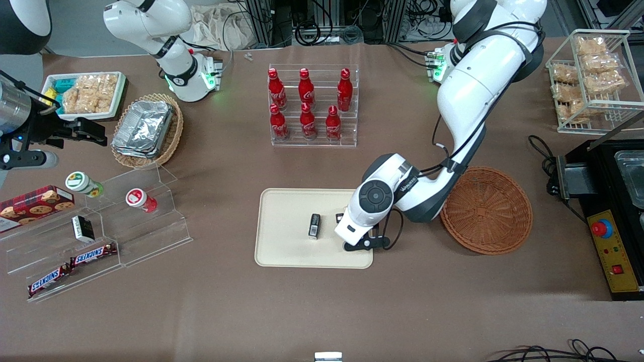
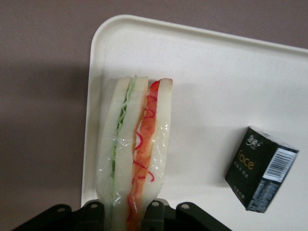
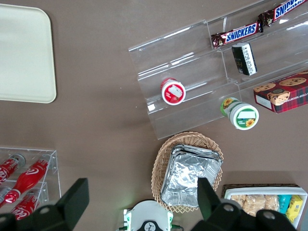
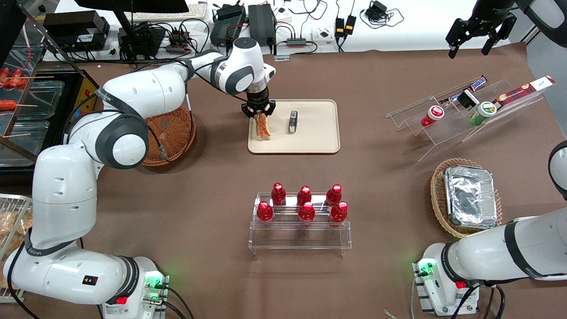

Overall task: Place sandwich from basket to tray
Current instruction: 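Carry the sandwich over the cream tray beside the black box, then lower the sandwich onto the tray and open the left gripper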

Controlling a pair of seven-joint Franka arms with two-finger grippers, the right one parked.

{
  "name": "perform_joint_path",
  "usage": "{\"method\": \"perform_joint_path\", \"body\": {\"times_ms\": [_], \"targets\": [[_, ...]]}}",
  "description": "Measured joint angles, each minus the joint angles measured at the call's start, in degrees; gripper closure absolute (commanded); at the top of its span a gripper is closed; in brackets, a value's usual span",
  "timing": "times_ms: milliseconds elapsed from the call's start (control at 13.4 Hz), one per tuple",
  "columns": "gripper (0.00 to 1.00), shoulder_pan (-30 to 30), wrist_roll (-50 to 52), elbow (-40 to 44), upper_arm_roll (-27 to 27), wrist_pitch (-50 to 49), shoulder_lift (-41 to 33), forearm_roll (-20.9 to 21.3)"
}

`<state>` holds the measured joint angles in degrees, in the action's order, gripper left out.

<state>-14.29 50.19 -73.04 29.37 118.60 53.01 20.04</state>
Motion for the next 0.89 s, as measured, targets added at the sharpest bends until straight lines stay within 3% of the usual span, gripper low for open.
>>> {"method": "perform_joint_path", "body": {"times_ms": [149,223,298,372,446,521,893], "targets": [[0.95,-0.4,0.5,0.0,0.0,1.1,1.2,3.1],[0.79,-0.5,0.5,0.0,0.0,1.3,1.3,3.5],[0.56,-0.5,0.5,0.0,0.1,1.3,1.3,3.7],[0.25,-0.5,0.5,0.0,0.1,1.3,1.3,3.7],[0.07,-0.5,0.5,0.0,0.1,1.3,1.3,3.8],[0.01,-0.5,0.5,0.0,0.1,1.4,1.3,3.9],[0.01,0.8,0.5,0.5,-0.1,1.6,1.2,4.0]]}}
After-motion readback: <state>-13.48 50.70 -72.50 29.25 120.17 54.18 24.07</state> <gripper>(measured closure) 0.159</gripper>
